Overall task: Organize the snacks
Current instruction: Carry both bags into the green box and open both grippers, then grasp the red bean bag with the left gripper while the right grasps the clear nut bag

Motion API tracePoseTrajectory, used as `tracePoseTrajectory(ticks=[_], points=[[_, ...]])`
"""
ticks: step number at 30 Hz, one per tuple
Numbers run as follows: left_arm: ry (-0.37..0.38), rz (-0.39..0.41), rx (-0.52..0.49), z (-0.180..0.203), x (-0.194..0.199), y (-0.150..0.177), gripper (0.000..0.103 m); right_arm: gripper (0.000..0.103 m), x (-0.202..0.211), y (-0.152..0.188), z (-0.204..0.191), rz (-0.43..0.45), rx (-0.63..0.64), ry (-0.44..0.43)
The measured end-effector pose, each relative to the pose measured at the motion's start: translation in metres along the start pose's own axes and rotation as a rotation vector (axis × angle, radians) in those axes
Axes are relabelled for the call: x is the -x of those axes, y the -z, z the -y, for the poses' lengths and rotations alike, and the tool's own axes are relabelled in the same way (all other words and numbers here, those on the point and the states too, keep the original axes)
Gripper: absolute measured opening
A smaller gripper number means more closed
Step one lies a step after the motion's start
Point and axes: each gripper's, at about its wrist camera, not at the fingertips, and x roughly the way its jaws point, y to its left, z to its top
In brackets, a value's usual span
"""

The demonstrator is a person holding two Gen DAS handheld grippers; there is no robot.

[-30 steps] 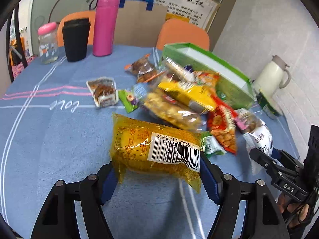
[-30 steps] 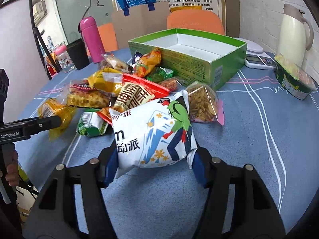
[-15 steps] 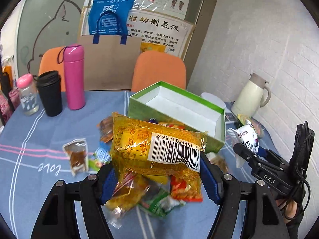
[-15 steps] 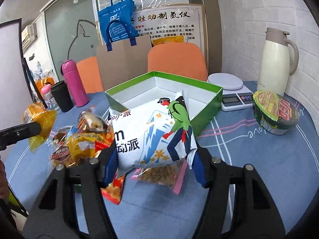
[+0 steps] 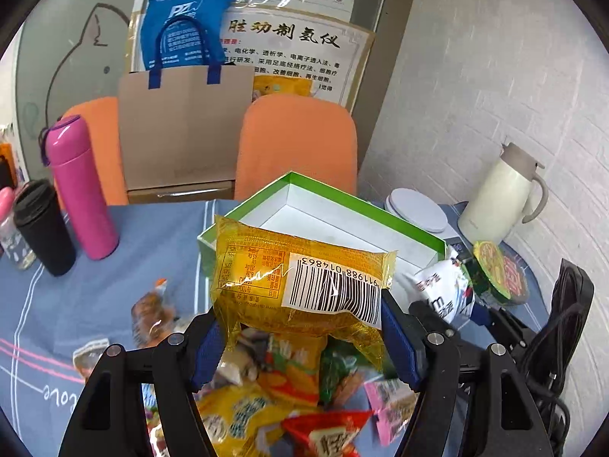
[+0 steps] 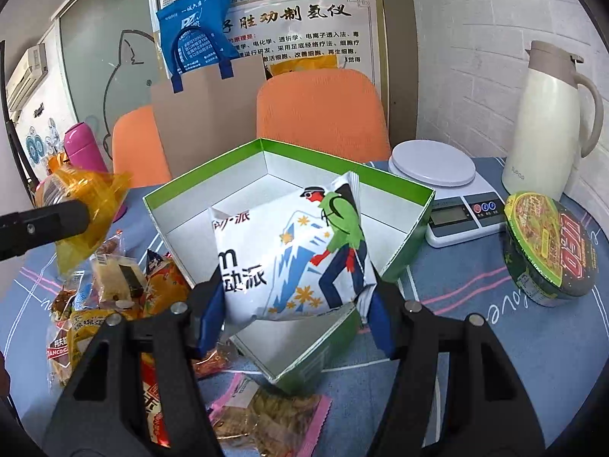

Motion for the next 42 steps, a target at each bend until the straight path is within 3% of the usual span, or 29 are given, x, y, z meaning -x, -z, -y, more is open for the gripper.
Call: tracePoseTrajectory(ticks=[7, 9, 11, 13, 17, 24, 29, 33, 42], points=[[-0.013, -0.055, 0.000, 0.013, -0.042, -0.014, 0.074, 0.067, -0.016, -0.002, 0.004, -0.025, 0.009, -0.016], [-0.019, -0.071, -0.002, 0.016, -0.054, -0.016, 0.075, 0.073, -0.017, -0.003, 0.001, -0.028, 0.048, -0.014], [-0.059, -0.094, -0.011, 0.016, -0.066, -0.016, 0.082, 0.091, -0.014, -0.002, -0.002, -0.008, 0.107, 0.010], [-0.108, -0.120, -0.019, 0.017, -0.074, -0.016, 0.088, 0.100, -0.004, 0.001, -0.005, 0.032, 0.167, 0.036], [-0.091, -0.159, -0.018, 0.018, -0.079, -0.011, 0.089, 0.102, 0.012, 0.008, -0.009, 0.063, 0.225, 0.047], [-0.059, -0.102, -0.058, 0.026, -0.051, -0.002, 0.089, 0.102, 0.045, 0.020, -0.021, 0.095, 0.226, 0.032], [-0.054, -0.006, -0.063, 0.027, -0.009, 0.004, 0.089, 0.102, 0.068, 0.028, -0.030, 0.119, 0.224, 0.029], [-0.073, 0.048, -0.056, 0.023, 0.019, 0.015, 0.089, 0.102, 0.080, 0.037, -0.031, 0.118, 0.188, 0.019], [-0.152, 0.058, -0.009, 0.000, 0.051, 0.052, 0.089, 0.102, 0.085, 0.055, -0.036, 0.054, 0.174, 0.019]])
